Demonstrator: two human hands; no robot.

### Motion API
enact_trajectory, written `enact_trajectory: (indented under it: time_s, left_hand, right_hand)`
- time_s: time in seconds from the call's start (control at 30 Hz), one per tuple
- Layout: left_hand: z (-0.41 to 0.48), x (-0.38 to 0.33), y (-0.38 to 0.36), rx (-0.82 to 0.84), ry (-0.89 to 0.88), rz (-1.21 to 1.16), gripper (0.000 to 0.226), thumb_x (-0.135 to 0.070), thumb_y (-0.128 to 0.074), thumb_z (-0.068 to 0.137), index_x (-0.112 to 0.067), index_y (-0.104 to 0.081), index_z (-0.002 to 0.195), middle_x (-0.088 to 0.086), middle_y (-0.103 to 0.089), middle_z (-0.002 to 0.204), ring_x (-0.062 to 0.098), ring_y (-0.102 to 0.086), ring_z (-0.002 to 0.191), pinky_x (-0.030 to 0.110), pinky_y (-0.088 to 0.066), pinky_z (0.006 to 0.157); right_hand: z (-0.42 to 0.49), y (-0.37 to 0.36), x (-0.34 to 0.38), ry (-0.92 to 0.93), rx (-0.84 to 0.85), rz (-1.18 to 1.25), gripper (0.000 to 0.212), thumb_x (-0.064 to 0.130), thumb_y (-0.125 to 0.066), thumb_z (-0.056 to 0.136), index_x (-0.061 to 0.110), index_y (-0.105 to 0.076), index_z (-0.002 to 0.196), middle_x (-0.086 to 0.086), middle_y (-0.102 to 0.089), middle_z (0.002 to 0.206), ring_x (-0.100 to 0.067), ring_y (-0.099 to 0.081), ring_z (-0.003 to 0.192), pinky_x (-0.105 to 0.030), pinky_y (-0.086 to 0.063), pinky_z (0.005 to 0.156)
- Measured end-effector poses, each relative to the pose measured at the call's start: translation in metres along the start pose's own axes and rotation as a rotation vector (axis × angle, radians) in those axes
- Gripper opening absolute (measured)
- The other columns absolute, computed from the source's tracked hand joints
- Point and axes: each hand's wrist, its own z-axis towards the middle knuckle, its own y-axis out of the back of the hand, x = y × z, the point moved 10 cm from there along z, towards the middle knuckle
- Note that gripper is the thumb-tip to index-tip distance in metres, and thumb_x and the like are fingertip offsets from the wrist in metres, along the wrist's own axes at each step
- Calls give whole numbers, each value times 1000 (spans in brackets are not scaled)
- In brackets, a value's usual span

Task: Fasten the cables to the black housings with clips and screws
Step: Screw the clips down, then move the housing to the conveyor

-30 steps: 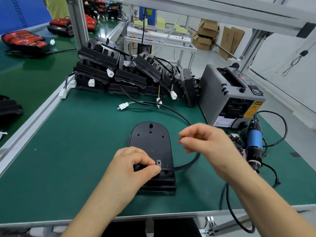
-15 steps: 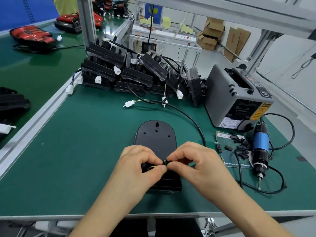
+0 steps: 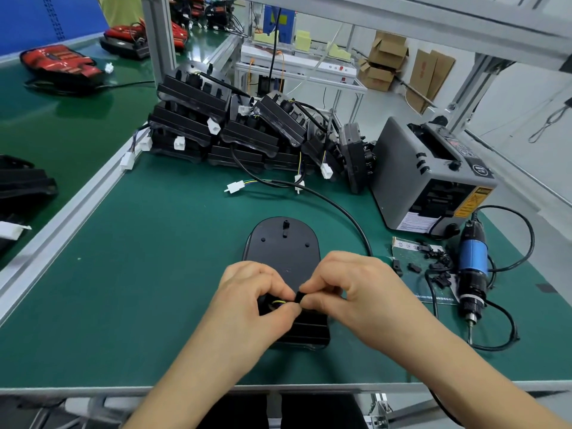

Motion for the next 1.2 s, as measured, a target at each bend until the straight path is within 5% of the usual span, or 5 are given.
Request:
enact_trajectory:
  time_s: [0.33, 0.63, 0.83, 1.0, 1.2]
  left_hand:
    - [0, -4, 0, -13, -62, 44, 23, -14, -77, 70, -32, -64, 65, -18, -59, 89, -4, -40, 110, -1, -26, 82]
    - [-1, -4, -1, 3, -56, 21, 21, -12, -75, 72, -29, -64, 67, -18, -60, 90, -7, -39, 111, -2, -24, 83]
    - [0, -6, 10, 79, -109, 52, 17, -28, -72, 75, -34, -62, 86, -32, -49, 110, -7, -38, 117, -4, -23, 85]
    - [-1, 4, 10, 108, -53, 35, 24, -18, -75, 77, -37, -65, 86, -28, -57, 102, -5, -48, 108, -3, -27, 80]
    - [-1, 5, 7, 105, -60, 22, 18, -35, -66, 70, -41, -61, 86, -18, -61, 96, 1, -50, 107, 7, -35, 85]
  right_hand:
    - [14, -16, -17, -222, 253, 81, 19, 38, -79, 68, 30, -62, 70, 15, -61, 65, 2, -55, 63, -19, -45, 58]
    - [9, -31, -29, -307, 345, 484, 14, 13, -78, 74, 21, -68, 69, 10, -60, 56, -4, -51, 53, -16, -44, 55]
    - [10, -34, -35, -315, 372, 477, 19, 13, -76, 76, 25, -66, 64, 13, -59, 54, -5, -50, 53, -17, -42, 56]
    - [15, -40, -33, -321, 509, 419, 15, 18, -74, 79, 25, -68, 68, 14, -61, 60, -1, -52, 55, -14, -44, 58]
    - [25, -42, -29, -290, 623, 230, 14, 24, -73, 80, 26, -66, 69, 17, -58, 57, 6, -50, 46, -5, -38, 49]
